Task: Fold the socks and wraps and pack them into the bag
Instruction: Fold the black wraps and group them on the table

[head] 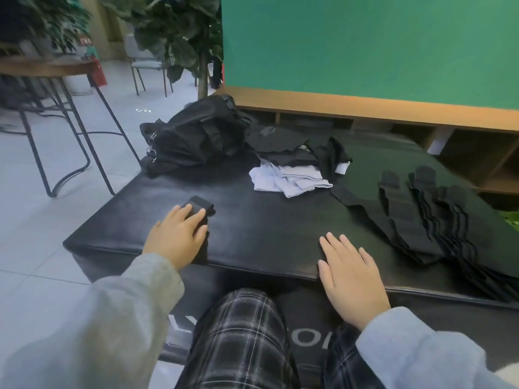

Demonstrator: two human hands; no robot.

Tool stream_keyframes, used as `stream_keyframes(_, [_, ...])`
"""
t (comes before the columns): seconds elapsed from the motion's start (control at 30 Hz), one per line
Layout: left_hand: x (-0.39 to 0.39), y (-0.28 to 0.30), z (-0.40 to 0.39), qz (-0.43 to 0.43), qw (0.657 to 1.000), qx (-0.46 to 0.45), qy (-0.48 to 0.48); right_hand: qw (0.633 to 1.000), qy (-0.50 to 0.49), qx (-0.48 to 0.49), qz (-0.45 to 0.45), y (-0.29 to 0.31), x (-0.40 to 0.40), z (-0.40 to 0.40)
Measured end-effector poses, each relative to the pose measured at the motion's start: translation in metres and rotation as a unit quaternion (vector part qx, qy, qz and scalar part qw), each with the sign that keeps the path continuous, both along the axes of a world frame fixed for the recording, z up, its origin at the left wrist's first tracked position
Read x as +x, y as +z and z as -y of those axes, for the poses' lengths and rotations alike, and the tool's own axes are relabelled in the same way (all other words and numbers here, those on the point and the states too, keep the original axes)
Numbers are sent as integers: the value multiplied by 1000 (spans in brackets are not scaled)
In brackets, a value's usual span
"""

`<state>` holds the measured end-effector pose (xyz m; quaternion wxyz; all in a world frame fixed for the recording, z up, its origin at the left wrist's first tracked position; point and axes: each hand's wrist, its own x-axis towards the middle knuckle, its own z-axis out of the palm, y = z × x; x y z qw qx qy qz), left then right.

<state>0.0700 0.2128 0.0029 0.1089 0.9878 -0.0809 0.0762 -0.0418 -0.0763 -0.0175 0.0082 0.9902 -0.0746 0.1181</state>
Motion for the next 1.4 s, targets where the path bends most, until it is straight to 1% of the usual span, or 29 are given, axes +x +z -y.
stream_keyframes(0.07, [7, -1, -9, -43, 998, 21, 42, 1000, -2, -4, 11, 1, -1, -1])
stream_keyframes(0.17, [13, 0, -16, -92, 990, 20, 106, 1000, 0, -12, 21, -1, 0, -1])
stream_keyframes(0.37, [20, 1, -19, -108, 986, 29, 127, 1000, 7, -6, 25, 0, 0, -3])
stream_keyframes(0.6, [17, 3, -17, -100, 985, 28, 134, 1000, 3, 12, -3, 4, -2, -4])
stream_keyframes(0.67, [13, 3, -9, -95, 989, 30, 110, 1000, 3, 14, -1, 3, -1, -4])
stream_keyframes(0.83, [-17, -2, 61, -48, 997, 41, -41, 999, 14, 41, 17, 0, -2, -4])
stream_keyframes(0.9, [-35, -7, 97, -21, 995, 35, -94, 995, 8, 95, 34, 3, -3, -2])
stream_keyframes(0.97, [-51, -12, 128, -13, 991, 41, -130, 981, -19, 189, 42, 7, -4, 1])
stream_keyframes(1.03, [-63, -18, 151, -2, 988, 36, -147, 958, -56, 266, 90, 10, -7, 0])
stream_keyframes(1.07, [-69, -20, 161, 7, 987, 31, -154, 949, -71, 285, 113, 10, -8, -1])
stream_keyframes(1.1, [-75, -19, 168, 6, 986, 35, -166, 945, -84, 288, 128, 9, -9, 0])
stream_keyframes(1.17, [-87, -20, 175, -17, 981, 20, -191, 950, -109, 252, 151, 5, -12, 6])
stream_keyframes(1.27, [-95, -35, 172, 22, 971, 35, -236, 942, -159, 210, 209, 9, -18, 22])
stream_keyframes(1.33, [-96, -37, 170, 49, 969, 23, -239, 935, -177, 187, 245, 12, -24, 35])
stream_keyframes(1.4, [-95, -37, 171, 63, 971, 16, -229, 937, -194, 165, 239, 11, -30, 48])
